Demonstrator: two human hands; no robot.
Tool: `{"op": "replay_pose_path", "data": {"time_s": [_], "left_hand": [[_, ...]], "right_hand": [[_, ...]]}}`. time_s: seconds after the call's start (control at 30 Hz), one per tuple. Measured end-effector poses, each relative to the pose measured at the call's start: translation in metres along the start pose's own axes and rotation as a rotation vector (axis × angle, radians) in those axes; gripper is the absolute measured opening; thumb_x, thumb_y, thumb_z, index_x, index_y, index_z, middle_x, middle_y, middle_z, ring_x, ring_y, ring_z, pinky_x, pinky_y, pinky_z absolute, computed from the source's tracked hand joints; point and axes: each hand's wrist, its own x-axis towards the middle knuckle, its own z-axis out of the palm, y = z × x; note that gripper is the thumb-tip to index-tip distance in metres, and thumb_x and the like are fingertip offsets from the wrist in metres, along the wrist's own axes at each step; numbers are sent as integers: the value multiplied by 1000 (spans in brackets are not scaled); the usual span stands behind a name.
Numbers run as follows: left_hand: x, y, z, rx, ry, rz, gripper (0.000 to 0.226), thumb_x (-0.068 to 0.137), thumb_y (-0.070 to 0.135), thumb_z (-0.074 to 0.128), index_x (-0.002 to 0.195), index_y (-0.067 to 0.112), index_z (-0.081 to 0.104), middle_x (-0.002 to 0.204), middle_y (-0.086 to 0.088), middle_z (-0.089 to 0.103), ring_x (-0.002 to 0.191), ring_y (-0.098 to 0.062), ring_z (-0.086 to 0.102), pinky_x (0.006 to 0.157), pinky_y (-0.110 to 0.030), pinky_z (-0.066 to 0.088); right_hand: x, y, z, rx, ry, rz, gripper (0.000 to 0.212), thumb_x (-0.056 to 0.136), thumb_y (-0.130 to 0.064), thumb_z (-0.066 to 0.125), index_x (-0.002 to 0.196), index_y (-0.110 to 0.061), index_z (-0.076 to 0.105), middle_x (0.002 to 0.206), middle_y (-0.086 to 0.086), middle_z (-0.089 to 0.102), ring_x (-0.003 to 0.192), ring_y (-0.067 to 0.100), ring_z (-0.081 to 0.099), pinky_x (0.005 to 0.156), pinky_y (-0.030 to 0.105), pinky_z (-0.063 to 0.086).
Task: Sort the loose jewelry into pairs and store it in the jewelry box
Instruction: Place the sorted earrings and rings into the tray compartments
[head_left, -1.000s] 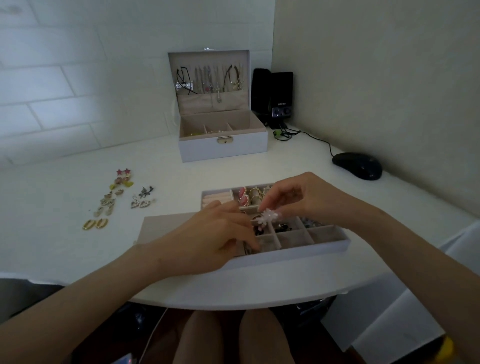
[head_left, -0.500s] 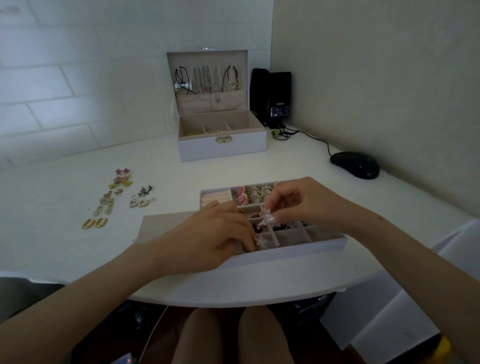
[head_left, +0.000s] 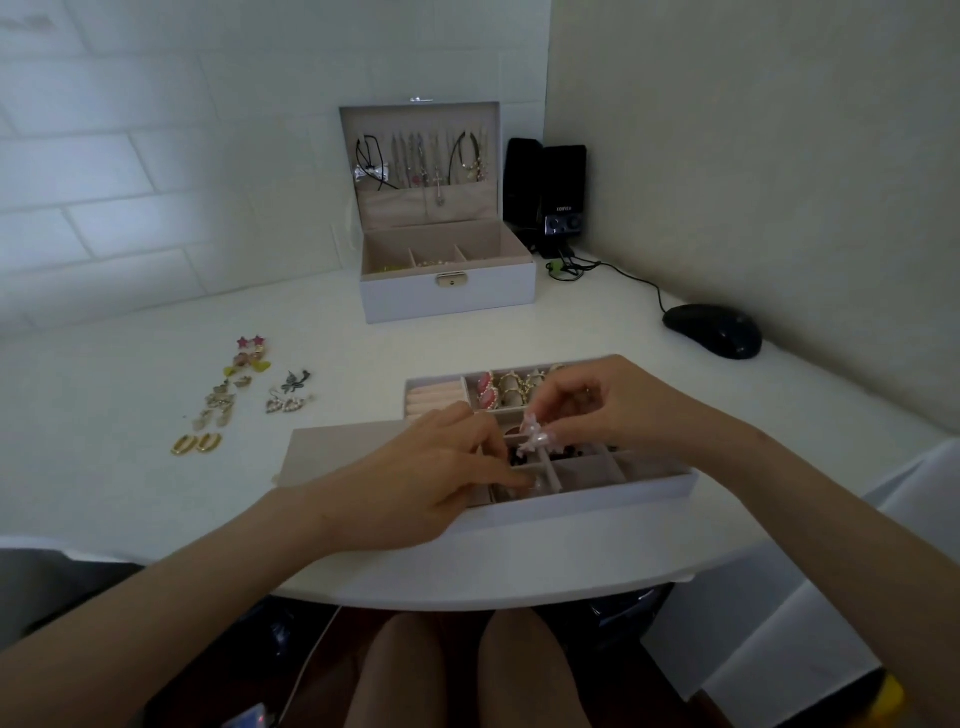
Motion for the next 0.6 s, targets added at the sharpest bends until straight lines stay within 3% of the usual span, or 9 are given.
{"op": "replay_pose_path", "data": {"time_s": [0.17,0.27,0.4,0.5,0.6], "left_hand": [[1,-4,-4,-114,216,-117,34,77,21,34,91,26,65,89,12,52,85,-5,40,76,-12,31],[1,-7,-6,-96,281,-190,26,77,28,36,86,30,60,85,23,45,82,-2,40,74,-10,33],[-1,-1,-8,-129,271,-182,25,78,32,40,92,27,61,89,20,48,84,-1,42,74,-15,36],[-3,2,-6,-124,174,-128,31,78,35,43,102,28,62,94,14,49,89,-4,41,79,-16,34],[-3,1,-3,-72,102,-99,30,78,40,47,103,31,61,98,8,51,90,-9,41,80,-20,34]], "right_hand": [[-1,0,7,-21,11,14,17,75,-4,74,81,-18,69,82,2,68,76,19,63,77,37,55],[-3,-3,15,-79,-63,13,16,75,-6,74,84,-18,69,82,-2,69,75,12,64,75,28,55],[-5,-4,11,-134,-52,2,15,76,-8,74,82,-21,72,79,-8,68,74,8,62,73,24,53],[-6,-4,7,-168,-53,-16,16,76,-13,75,76,-29,73,77,-11,62,70,5,54,66,20,46],[-9,-2,9,-249,-89,-25,20,78,-18,74,75,-37,70,77,-13,55,69,4,49,67,24,45]]}}
